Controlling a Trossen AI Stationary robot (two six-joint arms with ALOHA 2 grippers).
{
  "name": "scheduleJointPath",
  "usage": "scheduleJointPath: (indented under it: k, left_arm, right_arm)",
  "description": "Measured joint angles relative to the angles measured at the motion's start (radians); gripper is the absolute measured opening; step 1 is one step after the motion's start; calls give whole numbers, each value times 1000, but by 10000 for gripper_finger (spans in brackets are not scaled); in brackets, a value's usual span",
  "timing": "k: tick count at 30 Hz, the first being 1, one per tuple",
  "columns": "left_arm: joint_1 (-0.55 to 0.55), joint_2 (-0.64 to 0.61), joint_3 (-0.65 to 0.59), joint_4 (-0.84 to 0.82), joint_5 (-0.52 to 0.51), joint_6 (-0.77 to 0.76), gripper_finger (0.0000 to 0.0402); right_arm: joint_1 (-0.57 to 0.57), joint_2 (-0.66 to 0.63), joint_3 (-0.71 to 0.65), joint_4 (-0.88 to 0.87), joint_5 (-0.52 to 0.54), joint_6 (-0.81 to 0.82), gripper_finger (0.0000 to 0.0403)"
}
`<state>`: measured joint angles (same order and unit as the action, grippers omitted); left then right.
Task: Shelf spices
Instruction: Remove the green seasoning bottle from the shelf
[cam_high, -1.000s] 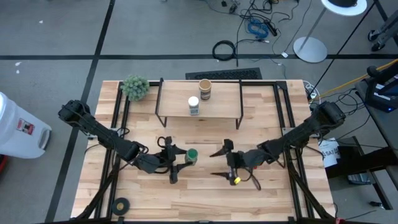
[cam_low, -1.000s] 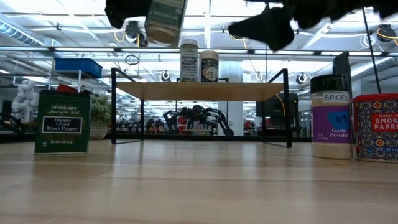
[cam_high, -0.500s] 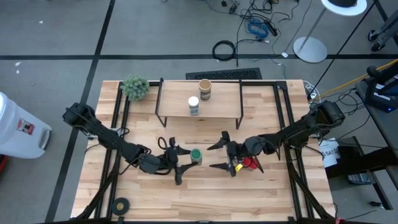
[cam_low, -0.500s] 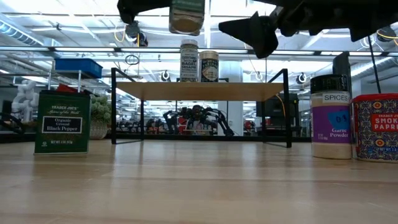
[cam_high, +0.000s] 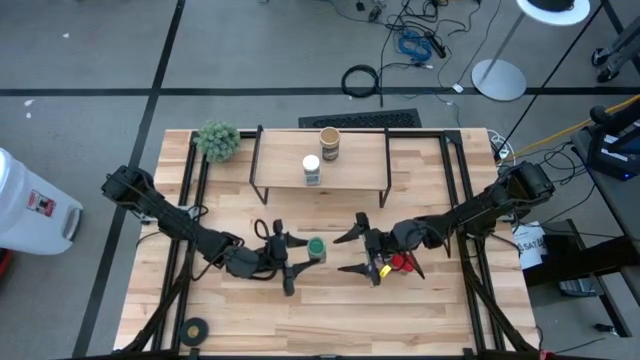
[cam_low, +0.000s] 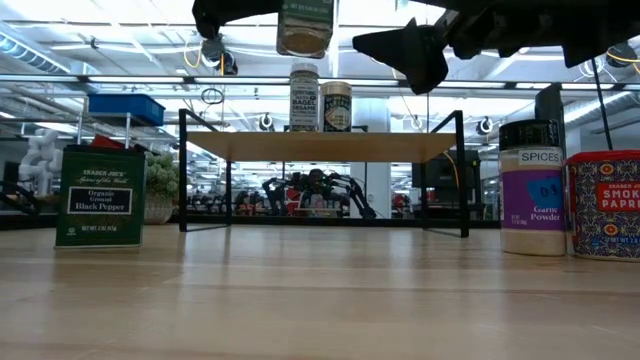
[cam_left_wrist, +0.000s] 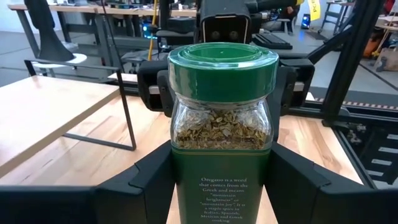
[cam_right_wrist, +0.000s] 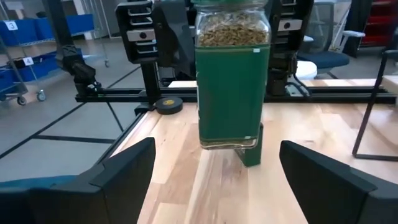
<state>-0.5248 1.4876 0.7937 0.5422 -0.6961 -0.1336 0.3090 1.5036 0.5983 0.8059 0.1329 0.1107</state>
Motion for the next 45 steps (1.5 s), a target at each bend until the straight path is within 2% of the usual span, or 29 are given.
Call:
scheduleJointPath:
  k: [5,9,16,26,34,38,45]
  left_arm:
    - [0,0,0,0,0,10,214]
    - [0,0,0,-1,1,11,214]
    - [1,0,0,-2,1,12,214]
    - [4,0,0,-1,0,11,214]
    - [3,0,0,2,11,11,214]
    - [3,0,0,3,11,11,214]
    - [5,0,0,3,12,11,214]
  right_arm:
    - [-13,33,41,-35,72,-53,333]
    - [-20,52,72,-89,67,-57,346]
    - [-20,61,73,-37,-4,-31,355]
    - [-21,166,140,15,-10,-60,355]
    - [-20,189,178,25,-8,-105,353]
    - [-20,189,177,28,-8,-119,328]
    - [-20,189,177,28,-5,-115,242]
